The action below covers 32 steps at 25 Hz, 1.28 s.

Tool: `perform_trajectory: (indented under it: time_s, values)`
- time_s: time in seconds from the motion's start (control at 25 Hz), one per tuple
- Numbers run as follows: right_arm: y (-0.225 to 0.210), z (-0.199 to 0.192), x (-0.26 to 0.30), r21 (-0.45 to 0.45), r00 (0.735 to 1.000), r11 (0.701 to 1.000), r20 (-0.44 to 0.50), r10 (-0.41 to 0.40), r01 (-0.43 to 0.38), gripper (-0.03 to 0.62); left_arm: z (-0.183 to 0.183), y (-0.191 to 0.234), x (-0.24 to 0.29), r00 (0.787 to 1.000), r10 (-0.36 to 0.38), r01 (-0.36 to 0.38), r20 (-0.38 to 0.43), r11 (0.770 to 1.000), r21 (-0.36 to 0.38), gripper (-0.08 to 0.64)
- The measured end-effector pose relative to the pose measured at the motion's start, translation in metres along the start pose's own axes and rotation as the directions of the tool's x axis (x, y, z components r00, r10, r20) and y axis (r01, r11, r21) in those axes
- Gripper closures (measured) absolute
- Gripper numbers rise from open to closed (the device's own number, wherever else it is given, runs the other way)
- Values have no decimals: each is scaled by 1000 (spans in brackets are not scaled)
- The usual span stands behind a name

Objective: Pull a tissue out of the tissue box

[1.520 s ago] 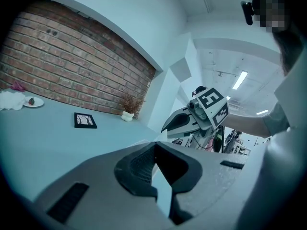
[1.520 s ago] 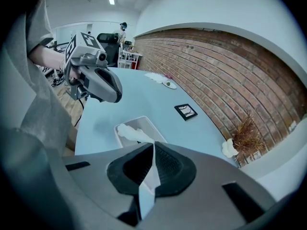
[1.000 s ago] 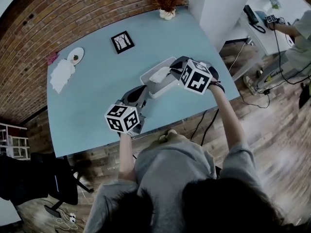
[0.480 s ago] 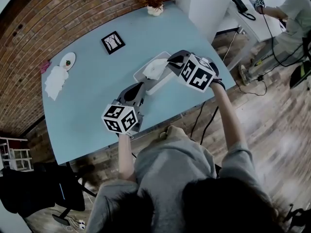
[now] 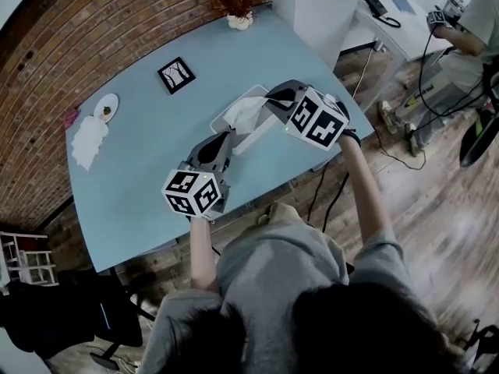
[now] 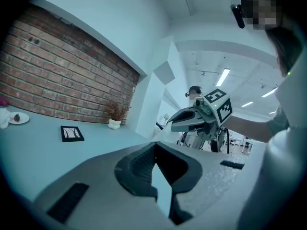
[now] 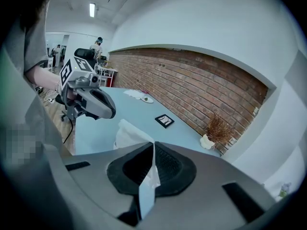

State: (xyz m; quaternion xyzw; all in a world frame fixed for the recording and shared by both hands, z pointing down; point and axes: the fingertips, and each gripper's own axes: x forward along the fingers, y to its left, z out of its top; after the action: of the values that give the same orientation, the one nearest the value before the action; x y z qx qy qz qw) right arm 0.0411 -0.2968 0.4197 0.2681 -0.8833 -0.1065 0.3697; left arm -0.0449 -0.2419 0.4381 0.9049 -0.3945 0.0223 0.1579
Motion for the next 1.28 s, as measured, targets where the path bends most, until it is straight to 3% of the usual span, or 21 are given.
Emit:
perform_trajectory:
  time_s: [0.32, 0.68, 1.28]
  values:
    - [4, 9, -16, 134, 992, 990, 116, -49, 33, 589, 2, -11, -3, 1000, -8, 8, 15, 1000, 14, 557]
    - [14, 10, -35, 351, 951, 936, 276, -139, 34, 591, 0, -25, -8, 1000, -19, 19, 12, 998, 52, 557]
    - [34, -4, -59, 463, 908, 885, 344, -239, 58, 591, 3, -39, -15, 999, -38, 39, -8, 990, 134, 557]
